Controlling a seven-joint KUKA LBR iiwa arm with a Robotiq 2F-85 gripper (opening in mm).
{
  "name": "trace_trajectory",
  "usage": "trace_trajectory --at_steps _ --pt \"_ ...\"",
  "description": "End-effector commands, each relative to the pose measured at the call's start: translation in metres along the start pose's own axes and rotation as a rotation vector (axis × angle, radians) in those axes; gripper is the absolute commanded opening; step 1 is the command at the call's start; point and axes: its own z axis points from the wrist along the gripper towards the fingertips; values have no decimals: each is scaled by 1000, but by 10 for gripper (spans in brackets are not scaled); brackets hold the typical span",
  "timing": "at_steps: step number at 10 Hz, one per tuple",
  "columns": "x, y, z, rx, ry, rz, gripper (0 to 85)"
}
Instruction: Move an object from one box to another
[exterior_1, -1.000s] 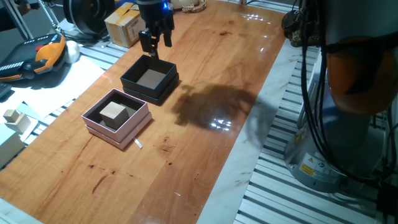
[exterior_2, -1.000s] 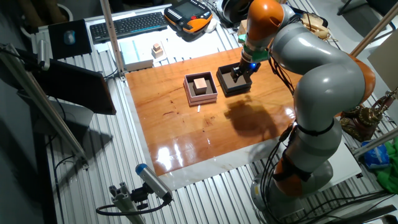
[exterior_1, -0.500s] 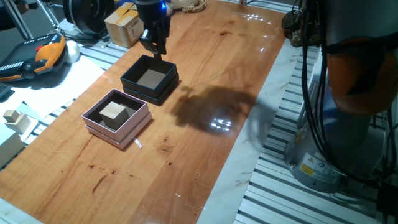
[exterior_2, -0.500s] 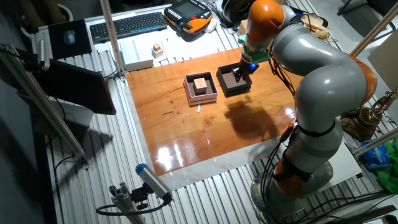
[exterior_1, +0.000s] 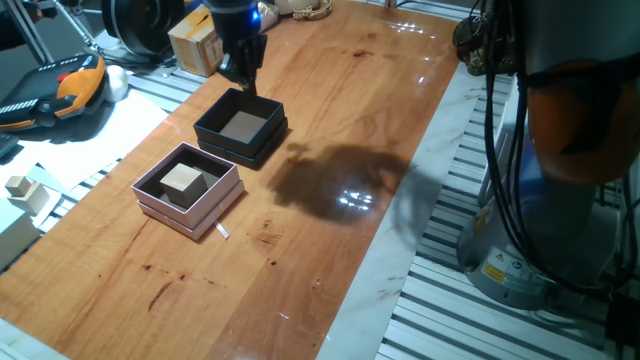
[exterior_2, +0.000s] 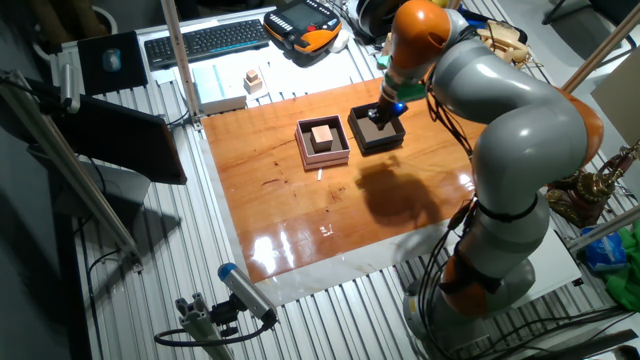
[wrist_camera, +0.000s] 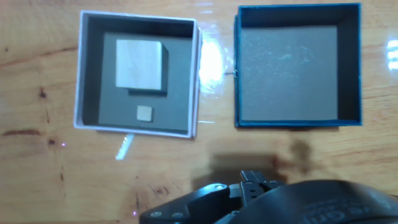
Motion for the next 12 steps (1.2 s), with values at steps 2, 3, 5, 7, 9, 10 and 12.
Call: trace_trajectory --at_steps 2,3,5,7,9,10,12 --pt "-6 12 5 5 0 -2 0" --pt "-9 17 11 11 -5 -7 0" --pt "-14 21 18 6 -8 -10 0" --pt "-19 32 26 18 -14 3 0" --pt "-22 35 34 25 -11 1 0" --pt "-22 36 39 46 -12 -11 0" --pt "-23 35 44 41 -14 -2 0"
